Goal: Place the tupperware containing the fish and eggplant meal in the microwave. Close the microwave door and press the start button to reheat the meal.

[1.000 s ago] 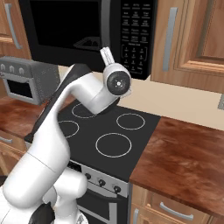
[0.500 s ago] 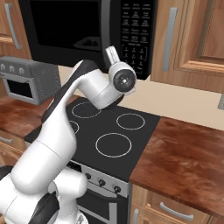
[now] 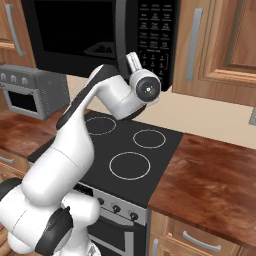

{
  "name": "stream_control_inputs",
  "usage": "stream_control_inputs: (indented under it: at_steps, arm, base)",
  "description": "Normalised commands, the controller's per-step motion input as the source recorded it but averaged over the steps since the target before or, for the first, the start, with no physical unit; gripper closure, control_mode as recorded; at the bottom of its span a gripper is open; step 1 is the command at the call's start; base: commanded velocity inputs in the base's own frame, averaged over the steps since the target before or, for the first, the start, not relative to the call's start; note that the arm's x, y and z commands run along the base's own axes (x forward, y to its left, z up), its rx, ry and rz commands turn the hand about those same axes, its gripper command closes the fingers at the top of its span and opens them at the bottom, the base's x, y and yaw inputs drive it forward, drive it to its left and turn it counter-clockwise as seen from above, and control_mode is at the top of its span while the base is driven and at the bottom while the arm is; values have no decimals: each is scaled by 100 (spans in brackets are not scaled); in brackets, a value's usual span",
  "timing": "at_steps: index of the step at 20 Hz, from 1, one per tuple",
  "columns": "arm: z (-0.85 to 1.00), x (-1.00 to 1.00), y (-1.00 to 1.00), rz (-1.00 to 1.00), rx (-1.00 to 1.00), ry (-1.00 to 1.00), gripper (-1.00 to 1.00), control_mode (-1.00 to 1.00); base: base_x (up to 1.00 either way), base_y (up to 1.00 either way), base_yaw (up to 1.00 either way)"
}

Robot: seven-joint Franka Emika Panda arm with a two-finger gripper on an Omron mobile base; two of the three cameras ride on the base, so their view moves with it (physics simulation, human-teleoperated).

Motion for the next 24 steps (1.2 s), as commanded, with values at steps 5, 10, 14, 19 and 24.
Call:
stream_control_inputs:
  at_steps: [5, 10, 14, 19, 24]
  arm:
    - [-14, 34, 0, -2, 0, 0, 100, -100]
    - [-11, 36, -2, -5, 0, 0, 100, -100]
    - [-8, 34, -8, -6, 0, 0, 100, -100]
    - [-7, 36, -12, -7, 0, 0, 100, -100]
    - [-5, 42, -17, -8, 0, 0, 100, -100]
  base:
    - [0, 0, 0]
    - [0, 0, 0]
    - [0, 0, 0]
    - [0, 0, 0]
    - [0, 0, 0]
